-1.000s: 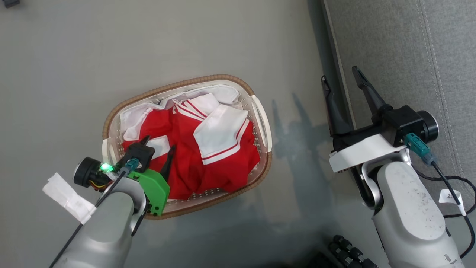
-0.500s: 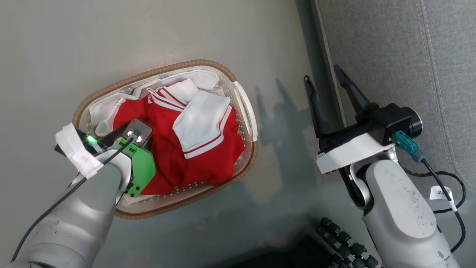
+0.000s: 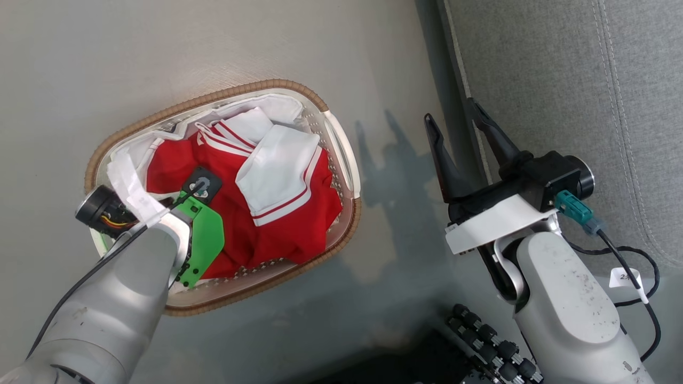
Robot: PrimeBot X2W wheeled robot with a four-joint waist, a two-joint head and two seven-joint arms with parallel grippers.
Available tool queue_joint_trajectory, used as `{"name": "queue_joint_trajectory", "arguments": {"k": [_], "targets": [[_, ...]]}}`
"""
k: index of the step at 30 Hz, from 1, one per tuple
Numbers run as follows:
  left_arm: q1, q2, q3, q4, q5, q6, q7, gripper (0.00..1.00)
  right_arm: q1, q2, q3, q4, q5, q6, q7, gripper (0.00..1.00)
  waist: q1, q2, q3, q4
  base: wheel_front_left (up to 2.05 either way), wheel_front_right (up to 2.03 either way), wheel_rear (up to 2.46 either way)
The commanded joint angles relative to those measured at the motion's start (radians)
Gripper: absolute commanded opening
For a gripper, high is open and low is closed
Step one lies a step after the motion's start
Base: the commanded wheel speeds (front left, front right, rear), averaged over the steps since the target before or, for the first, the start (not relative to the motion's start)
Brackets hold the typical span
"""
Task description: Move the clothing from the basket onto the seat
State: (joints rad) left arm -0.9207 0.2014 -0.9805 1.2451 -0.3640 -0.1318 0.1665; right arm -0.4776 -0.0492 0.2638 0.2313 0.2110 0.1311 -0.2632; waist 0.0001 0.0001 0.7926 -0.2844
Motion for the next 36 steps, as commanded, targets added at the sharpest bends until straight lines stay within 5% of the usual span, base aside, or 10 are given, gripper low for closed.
{"name": "queue_joint_trajectory", "arguments": {"k": [1, 4, 5, 6, 18, 36], "targets": [[-0.003, 0.010, -0.015, -0.005, -0.013, 0.002, 0.019, 1.00, 0.000, -0.003, 0.002, -0.002, 0.008, -0.001, -0.002, 1.00, -0.0001, -0.0001, 0.001, -0.001, 0.00, 0.00, 0.00], [0.005, 0.022, -0.047, -0.034, -0.058, 0.002, 0.046, 1.00, -0.005, -0.003, 0.007, -0.003, 0.011, -0.001, -0.002, 1.00, -0.0001, -0.0001, 0.002, -0.001, 0.00, 0.00, 0.00], [0.011, 0.025, -0.058, -0.047, -0.076, 0.002, 0.052, 0.29, -0.006, -0.003, 0.007, -0.003, 0.012, -0.001, -0.002, 1.00, -0.0001, -0.0001, 0.002, -0.001, 0.00, 0.00, 0.00], [0.013, 0.030, -0.068, -0.062, -0.097, 0.002, 0.054, 0.00, -0.006, -0.003, 0.005, -0.002, 0.013, -0.001, -0.002, 1.00, -0.0001, -0.0001, 0.001, 0.001, 0.00, 0.00, 0.00], [0.056, 0.029, -0.130, -0.119, -0.240, 0.002, -0.026, 0.00, 0.020, -0.004, -0.015, 0.052, 0.031, -0.001, -0.002, 1.00, -0.0001, -0.0001, -0.111, 0.036, 0.00, 0.00, 0.00], [0.179, -0.101, -0.074, -0.045, -0.315, 0.039, -0.398, 0.00, 0.139, -0.004, -0.044, 0.109, -0.013, -0.001, -0.002, 1.00, -0.0001, -0.0001, -0.428, 0.152, 0.00, 0.00, 0.00]]}}
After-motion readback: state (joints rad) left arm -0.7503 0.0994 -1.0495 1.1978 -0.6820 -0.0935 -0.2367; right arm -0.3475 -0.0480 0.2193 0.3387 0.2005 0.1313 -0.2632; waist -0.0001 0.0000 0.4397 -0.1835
